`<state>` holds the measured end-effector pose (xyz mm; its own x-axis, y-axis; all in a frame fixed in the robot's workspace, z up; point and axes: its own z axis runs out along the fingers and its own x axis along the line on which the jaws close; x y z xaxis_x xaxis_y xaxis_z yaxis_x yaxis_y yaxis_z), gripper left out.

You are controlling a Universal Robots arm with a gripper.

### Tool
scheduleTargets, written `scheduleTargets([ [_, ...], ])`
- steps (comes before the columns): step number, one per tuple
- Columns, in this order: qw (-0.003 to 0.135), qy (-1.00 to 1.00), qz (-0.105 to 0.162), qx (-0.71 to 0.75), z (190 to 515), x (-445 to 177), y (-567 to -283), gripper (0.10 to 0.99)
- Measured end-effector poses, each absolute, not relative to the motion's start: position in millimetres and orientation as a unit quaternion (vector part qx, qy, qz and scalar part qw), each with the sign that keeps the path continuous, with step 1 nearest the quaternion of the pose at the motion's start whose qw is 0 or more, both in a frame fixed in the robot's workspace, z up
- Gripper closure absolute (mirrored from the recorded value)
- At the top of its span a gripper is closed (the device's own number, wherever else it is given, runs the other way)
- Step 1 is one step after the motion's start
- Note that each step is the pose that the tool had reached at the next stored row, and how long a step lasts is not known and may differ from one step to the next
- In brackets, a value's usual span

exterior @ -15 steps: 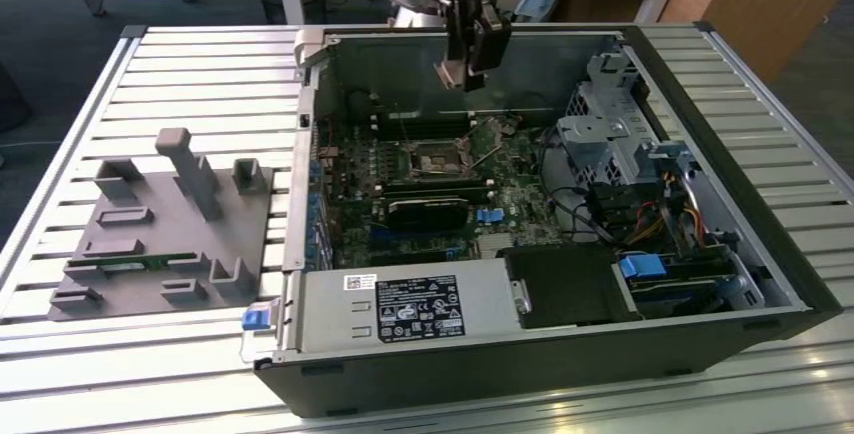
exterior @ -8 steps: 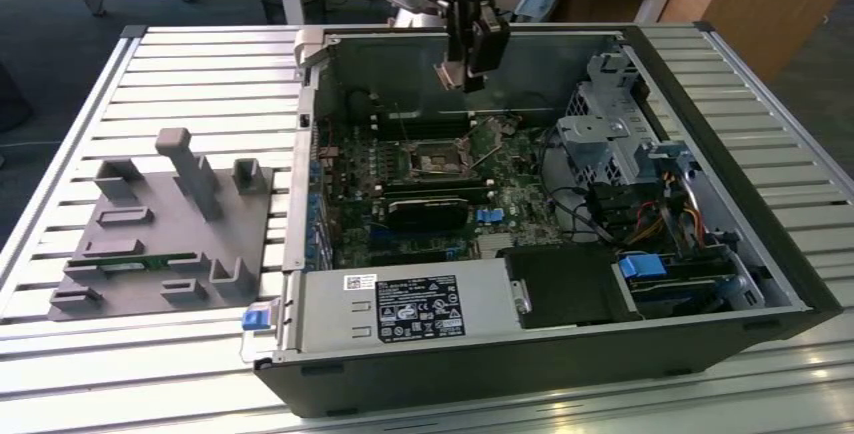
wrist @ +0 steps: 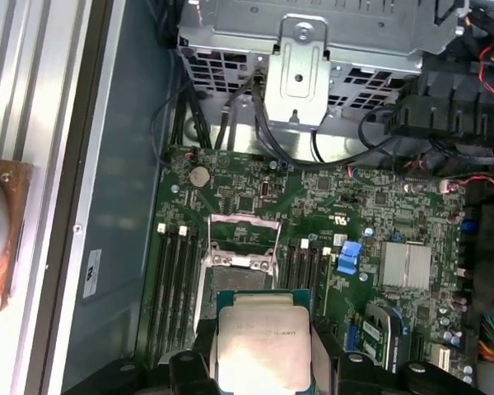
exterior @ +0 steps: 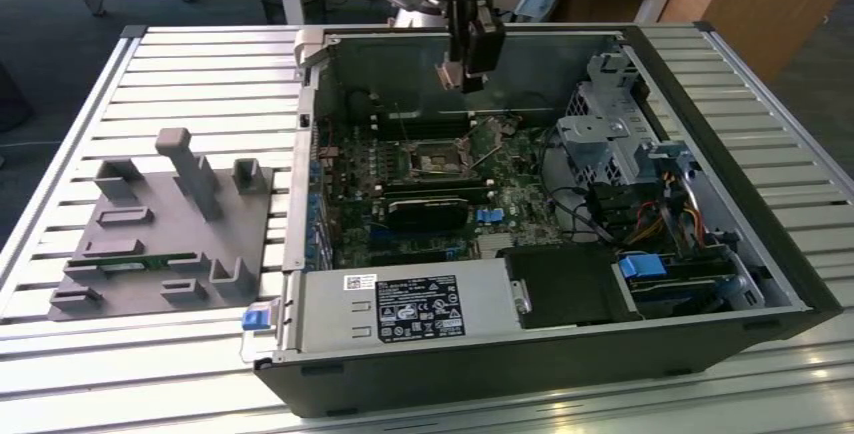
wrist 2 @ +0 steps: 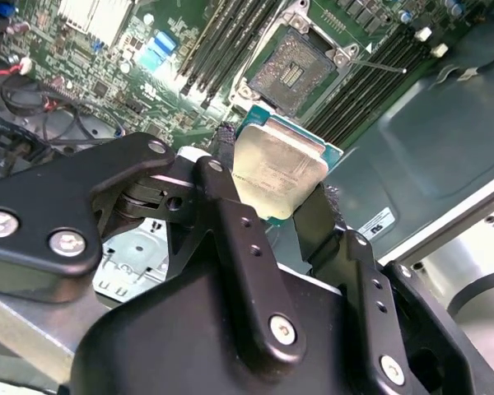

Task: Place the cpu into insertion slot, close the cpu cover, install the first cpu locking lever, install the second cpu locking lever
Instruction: 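Place the cpu into insertion slot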

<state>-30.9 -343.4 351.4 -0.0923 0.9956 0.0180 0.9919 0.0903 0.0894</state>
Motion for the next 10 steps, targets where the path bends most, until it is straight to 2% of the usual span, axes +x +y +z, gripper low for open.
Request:
scheduleTargets([
  [10,0.024,0.722,0.038,0.690,349.9,-30.9,-343.0,0.549],
])
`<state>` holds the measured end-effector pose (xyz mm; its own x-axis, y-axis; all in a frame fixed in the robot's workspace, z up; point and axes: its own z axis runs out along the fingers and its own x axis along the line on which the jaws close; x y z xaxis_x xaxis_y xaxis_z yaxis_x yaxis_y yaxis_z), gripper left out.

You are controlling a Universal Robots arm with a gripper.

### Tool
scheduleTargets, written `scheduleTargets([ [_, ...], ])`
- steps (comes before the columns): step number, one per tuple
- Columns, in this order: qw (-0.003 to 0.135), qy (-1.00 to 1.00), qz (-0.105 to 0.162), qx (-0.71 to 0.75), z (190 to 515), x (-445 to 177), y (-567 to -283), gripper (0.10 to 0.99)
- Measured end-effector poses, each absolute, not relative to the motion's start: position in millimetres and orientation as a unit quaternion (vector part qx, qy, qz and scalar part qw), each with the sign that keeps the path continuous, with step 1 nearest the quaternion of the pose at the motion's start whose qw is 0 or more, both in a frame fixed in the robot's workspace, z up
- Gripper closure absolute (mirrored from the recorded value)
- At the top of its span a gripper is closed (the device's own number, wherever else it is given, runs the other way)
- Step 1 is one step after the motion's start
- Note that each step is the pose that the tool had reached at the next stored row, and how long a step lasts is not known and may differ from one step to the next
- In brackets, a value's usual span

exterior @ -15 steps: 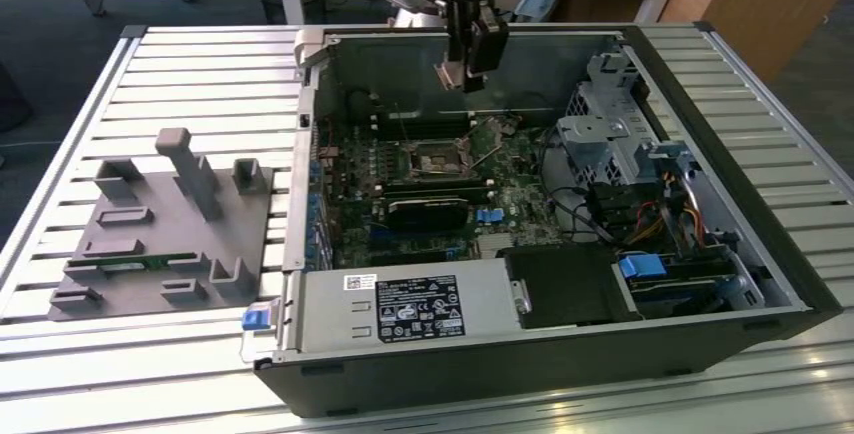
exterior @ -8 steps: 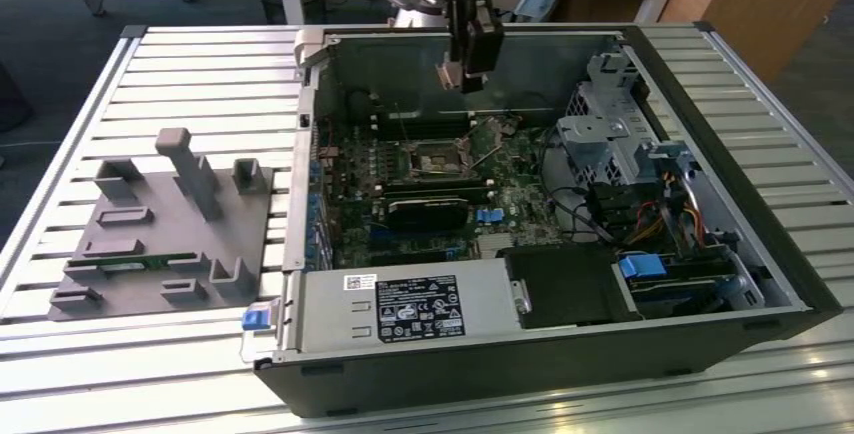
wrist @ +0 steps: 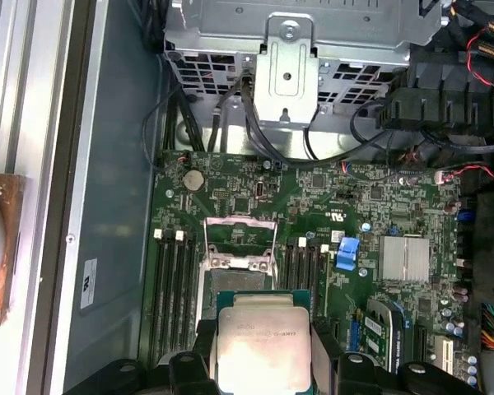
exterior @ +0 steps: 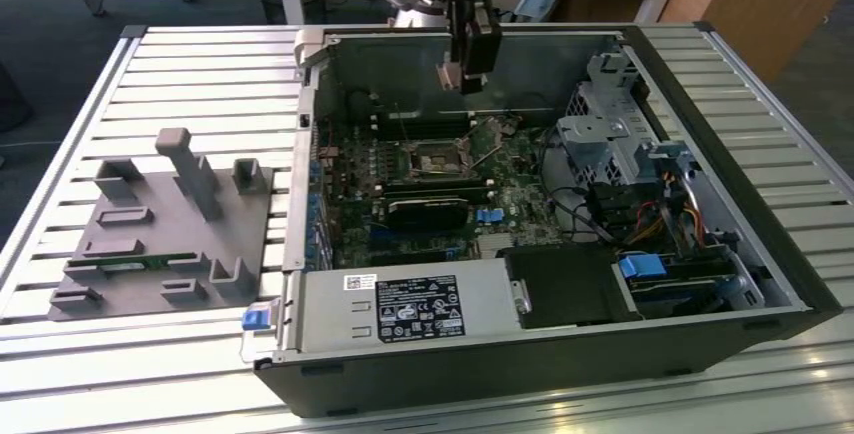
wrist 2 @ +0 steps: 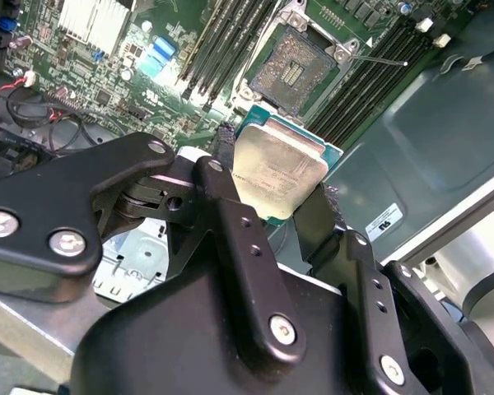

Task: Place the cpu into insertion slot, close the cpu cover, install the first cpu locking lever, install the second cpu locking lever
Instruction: 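Place the cpu into insertion slot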

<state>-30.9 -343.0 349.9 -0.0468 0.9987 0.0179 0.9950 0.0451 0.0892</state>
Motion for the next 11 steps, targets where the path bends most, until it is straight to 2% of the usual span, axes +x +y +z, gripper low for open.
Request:
scheduleTargets([
  [11,0.024,0.720,0.039,0.692,346.2,-30.9,-343.0,0.549],
])
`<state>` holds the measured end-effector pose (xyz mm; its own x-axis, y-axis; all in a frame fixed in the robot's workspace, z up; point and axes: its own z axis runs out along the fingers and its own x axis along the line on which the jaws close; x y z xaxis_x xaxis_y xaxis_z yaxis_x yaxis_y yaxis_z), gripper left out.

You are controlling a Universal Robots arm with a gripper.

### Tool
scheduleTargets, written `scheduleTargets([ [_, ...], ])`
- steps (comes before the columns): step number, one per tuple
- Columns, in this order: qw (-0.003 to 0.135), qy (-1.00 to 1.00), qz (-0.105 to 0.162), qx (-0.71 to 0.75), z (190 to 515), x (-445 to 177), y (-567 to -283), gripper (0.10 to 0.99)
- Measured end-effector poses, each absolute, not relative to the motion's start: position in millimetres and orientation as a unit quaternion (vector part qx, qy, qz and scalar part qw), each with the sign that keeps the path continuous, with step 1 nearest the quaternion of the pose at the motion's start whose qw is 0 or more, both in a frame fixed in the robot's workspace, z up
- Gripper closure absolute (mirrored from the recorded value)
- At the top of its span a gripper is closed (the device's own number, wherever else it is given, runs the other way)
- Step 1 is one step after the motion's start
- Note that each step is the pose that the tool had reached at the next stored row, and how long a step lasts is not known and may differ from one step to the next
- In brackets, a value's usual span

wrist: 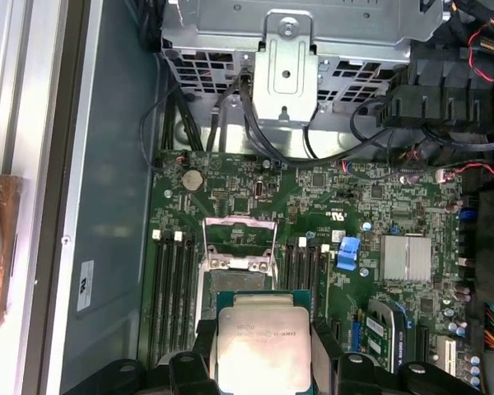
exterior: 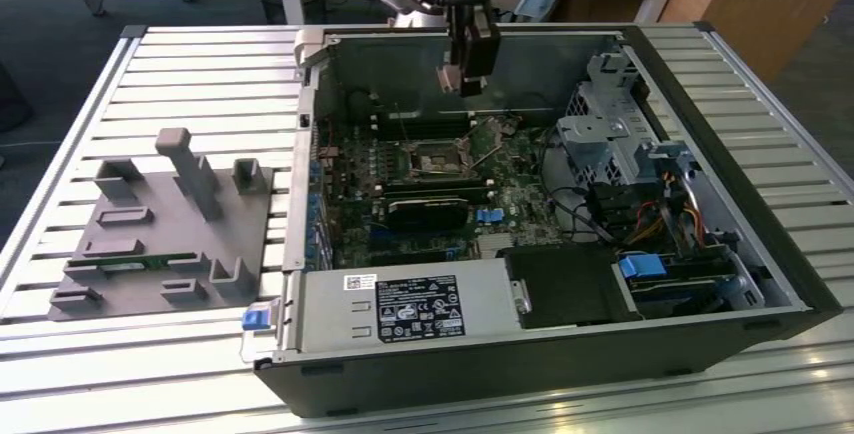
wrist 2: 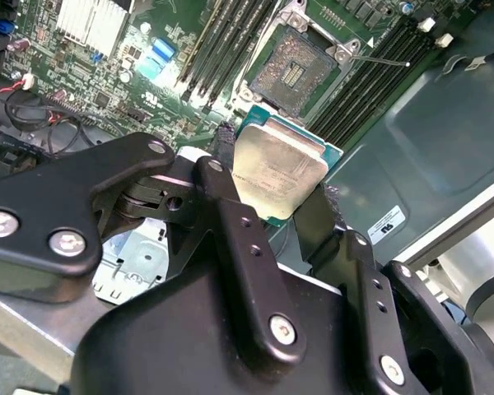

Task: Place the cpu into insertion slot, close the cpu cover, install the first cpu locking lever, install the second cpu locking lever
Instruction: 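Place the cpu into insertion slot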

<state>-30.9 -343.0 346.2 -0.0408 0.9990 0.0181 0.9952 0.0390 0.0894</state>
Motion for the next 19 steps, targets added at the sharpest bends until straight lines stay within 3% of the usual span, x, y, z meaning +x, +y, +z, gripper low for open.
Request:
scheduleTargets([
  [19,0.025,0.717,0.038,0.696,340.4,-30.9,-342.9,0.549],
])
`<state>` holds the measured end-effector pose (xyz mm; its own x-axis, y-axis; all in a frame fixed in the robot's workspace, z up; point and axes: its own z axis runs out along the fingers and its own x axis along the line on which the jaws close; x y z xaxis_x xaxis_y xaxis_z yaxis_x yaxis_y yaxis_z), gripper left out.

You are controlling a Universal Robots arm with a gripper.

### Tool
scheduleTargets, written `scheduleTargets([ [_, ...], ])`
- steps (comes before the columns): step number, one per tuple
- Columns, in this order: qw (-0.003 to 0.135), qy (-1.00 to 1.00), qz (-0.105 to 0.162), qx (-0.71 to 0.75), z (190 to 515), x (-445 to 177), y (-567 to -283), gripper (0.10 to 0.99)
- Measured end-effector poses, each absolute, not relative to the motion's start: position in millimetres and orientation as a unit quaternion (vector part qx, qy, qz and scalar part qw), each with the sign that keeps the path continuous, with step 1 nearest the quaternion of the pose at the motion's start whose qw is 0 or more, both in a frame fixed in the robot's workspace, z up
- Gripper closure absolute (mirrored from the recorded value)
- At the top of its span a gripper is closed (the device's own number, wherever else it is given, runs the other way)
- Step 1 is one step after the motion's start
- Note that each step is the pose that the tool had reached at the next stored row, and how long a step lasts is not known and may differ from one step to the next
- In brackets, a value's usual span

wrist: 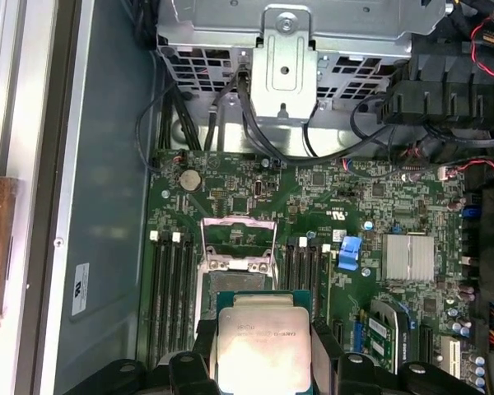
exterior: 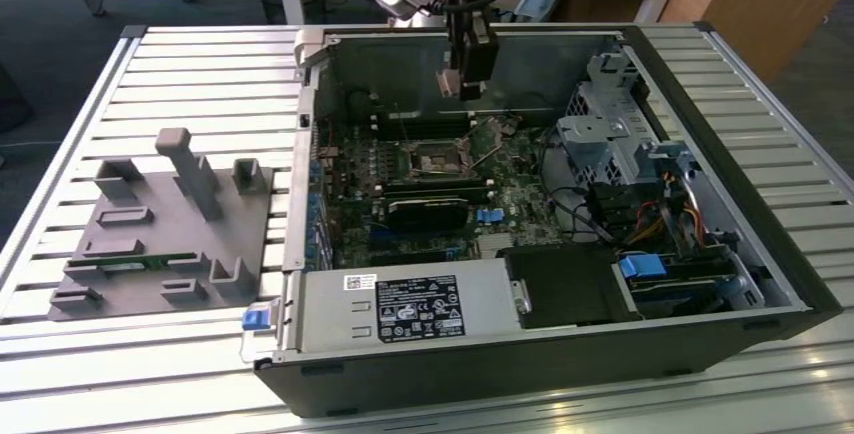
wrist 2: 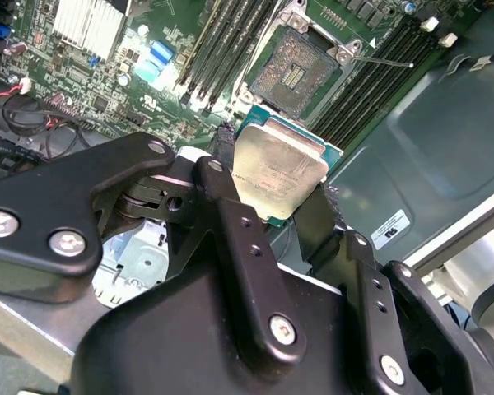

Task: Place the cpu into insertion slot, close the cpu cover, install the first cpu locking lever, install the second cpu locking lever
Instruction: 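Place the cpu into insertion slot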

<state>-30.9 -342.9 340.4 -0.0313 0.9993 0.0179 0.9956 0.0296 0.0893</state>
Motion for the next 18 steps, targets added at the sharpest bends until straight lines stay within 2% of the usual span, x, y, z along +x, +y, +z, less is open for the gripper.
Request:
scheduleTargets([
  [18,0.025,0.710,0.038,0.703,338.1,-31.0,-342.9,0.549],
])
